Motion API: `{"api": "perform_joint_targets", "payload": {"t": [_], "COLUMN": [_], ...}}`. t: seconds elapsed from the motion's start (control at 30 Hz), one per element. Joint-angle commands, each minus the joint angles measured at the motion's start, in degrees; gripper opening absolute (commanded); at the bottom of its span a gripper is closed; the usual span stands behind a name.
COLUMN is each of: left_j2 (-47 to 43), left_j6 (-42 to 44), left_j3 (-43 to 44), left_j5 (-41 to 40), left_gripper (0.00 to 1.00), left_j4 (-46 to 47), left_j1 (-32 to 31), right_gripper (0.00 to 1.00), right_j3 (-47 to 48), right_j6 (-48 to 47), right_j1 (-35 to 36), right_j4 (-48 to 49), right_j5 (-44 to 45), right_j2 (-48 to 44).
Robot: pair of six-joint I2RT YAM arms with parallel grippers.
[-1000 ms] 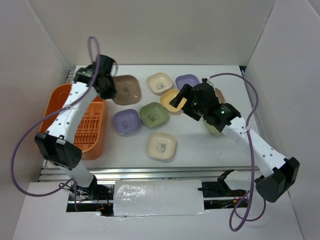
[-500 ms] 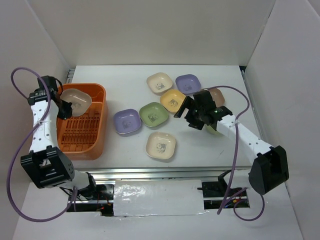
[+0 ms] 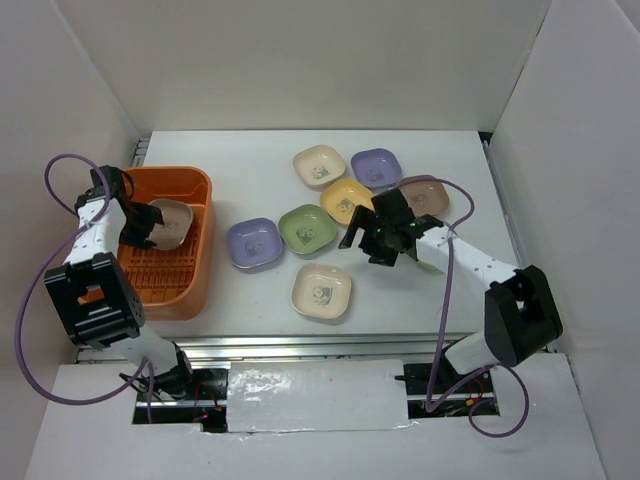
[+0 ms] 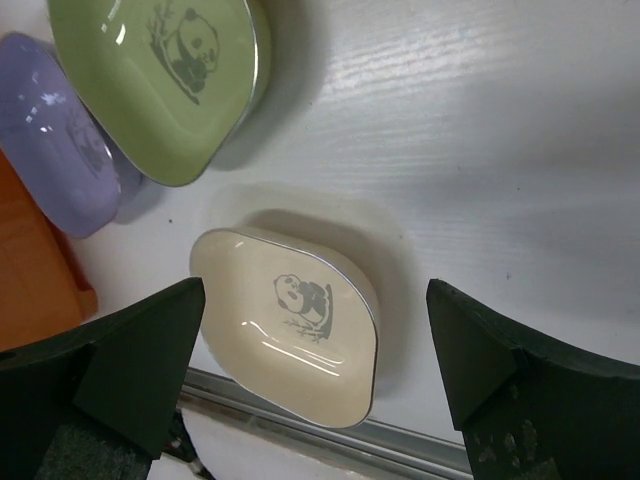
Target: Place the plates into the plastic bin on the countertop
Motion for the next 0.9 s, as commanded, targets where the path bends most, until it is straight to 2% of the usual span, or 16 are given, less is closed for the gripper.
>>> {"api": "perform_joint_targets", "payload": {"t": [0.0,0.03,0.07,0.17,0.23,0.3,0.43,0.53,0.57,0.63,0.67,0.7,0.8,0.83,0.87], "left_j2": [2.11,2.12,1.85,0.01,-2.18,-3.94,-6.05,-8.77,-10.52,-12.29,-13.69,-14.14,-14.32,-13.89,-13.79], "left_j6": [-1.41,-1.41,-0.71,0.17,2.0,3.59,8.52,9.4,9.57,10.89,11.42,13.25,17.65,18.97,21.94], "left_j3": [2.62,3.15,3.59,5.7,8.24,12.97,19.49,20.73,20.39,19.77,19.42,19.24,19.85,20.03,19.86], "left_j5": [2.25,1.9,1.73,1.2,-0.2,-2.66,-11.78,-14.97,-16.02,-15.94,-15.07,-14.11,-9.63,-7.7,-3.16], "left_gripper": [0.69,0.78,0.99,0.99,0.99,0.99,0.99,0.99,0.99,0.99,0.99,0.99,0.99,0.99,0.99], "left_j4": [2.83,2.3,1.86,0.2,-1.48,-5.51,-10.96,-14.31,-14.75,-15.28,-15.54,-15.63,-16.51,-16.43,-16.16], "left_j1": [-0.66,-1.01,-2.06,-4.44,-6.71,-9.08,-19.01,-24.54,-25.52,-27.99,-28.6,-29.57,-31.94,-32.56,-34.22], "right_gripper": [1.0,1.0,1.0,1.0,1.0,1.0,0.97,0.82,0.71,0.59,0.47,0.42,0.37,0.16,0.05], "right_j3": [-1.71,-2.24,-2.42,-2.16,-1.71,-2.76,-4.88,-6.98,-8.12,-8.92,-9.36,-9.53,-9.8,-9.63,-9.19], "right_j6": [-1.15,-0.98,-0.11,1.48,3.84,5.34,8.16,10.62,11.23,12.55,12.91,12.82,13.09,13.17,13.61], "right_j1": [2.21,3.52,4.14,7.83,10.02,11.35,13.99,16.36,17.24,17.86,18.21,18.04,17.51,17.51,18.2], "right_j4": [2.8,2.88,2.62,1.13,-0.88,-1.24,-2.29,-2.48,-2.13,-1.25,-0.9,-0.37,0.77,0.69,-0.01], "right_j5": [1.39,2.0,2.62,4.73,9.29,11.05,12.82,13.17,13.17,12.73,12.21,11.85,10.71,10.53,12.19], "right_j2": [0.18,0.1,0.1,1.5,2.55,2.47,2.12,3.17,3.61,4.4,4.66,4.93,5.28,4.93,3.19]}}
